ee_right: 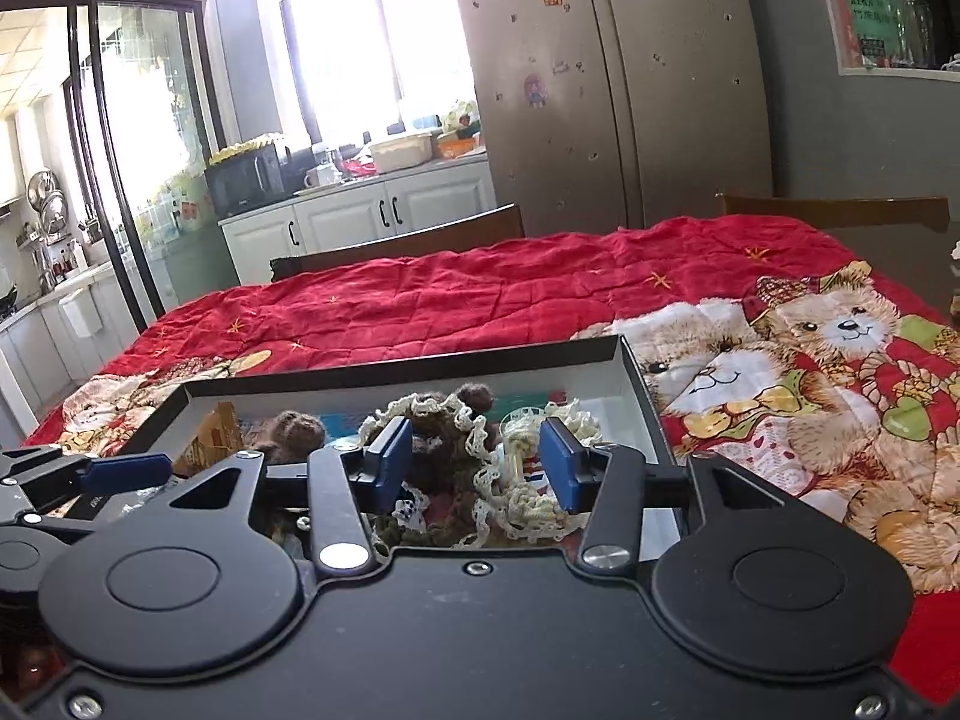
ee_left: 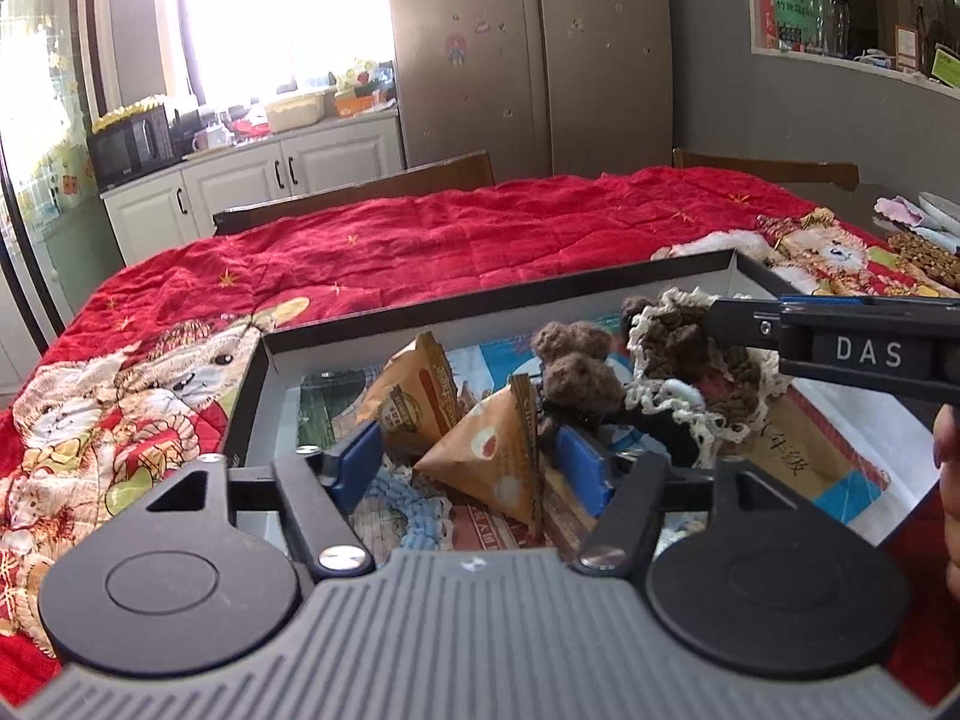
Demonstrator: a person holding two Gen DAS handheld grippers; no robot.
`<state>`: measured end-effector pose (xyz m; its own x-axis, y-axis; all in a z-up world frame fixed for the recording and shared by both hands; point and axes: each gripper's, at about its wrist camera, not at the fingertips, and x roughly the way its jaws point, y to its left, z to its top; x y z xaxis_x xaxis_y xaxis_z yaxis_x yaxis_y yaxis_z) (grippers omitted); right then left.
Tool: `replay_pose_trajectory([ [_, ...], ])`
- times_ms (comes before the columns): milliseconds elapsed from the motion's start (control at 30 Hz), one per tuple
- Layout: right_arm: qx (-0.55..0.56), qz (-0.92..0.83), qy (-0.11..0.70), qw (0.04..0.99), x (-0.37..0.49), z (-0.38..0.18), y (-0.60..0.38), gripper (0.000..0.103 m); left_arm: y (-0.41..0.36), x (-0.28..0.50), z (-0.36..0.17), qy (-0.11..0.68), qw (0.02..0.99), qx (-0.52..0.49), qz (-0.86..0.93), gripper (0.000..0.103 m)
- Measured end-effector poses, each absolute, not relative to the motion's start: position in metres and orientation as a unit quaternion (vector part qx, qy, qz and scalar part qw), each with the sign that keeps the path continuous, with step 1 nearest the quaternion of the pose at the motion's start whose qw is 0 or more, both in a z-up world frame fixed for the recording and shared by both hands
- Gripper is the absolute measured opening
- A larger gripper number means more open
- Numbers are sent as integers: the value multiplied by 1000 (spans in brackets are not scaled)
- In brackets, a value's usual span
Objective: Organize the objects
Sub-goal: 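Lower the packet into the box with left tool while right tool releases the brown ring there, then move right tool to the blue binder clip and grasp it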
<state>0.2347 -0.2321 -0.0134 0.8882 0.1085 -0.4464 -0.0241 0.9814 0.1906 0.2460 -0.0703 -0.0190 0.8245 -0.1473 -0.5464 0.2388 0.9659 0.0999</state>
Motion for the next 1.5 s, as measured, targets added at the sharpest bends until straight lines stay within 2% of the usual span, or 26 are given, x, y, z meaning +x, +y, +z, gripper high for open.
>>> replay_pose_trajectory([
  [100,86,35,229,969,229,-7,-233,46,-72,238,-14,264,955,90,-102,88],
  [433,91,48,236,966,198,18,-233,47,-81,201,7,216,961,136,-108,101],
  [800,69,78,249,963,147,32,-226,48,-61,162,19,209,962,124,-126,102],
  [1300,15,106,282,953,94,11,-199,48,-30,115,1,239,945,144,-171,102],
  [1400,10,118,301,946,93,0,-192,46,-25,113,-6,252,940,146,-178,102],
  [1500,2,132,321,938,95,-11,-184,35,-22,113,-13,262,935,154,-182,102],
])
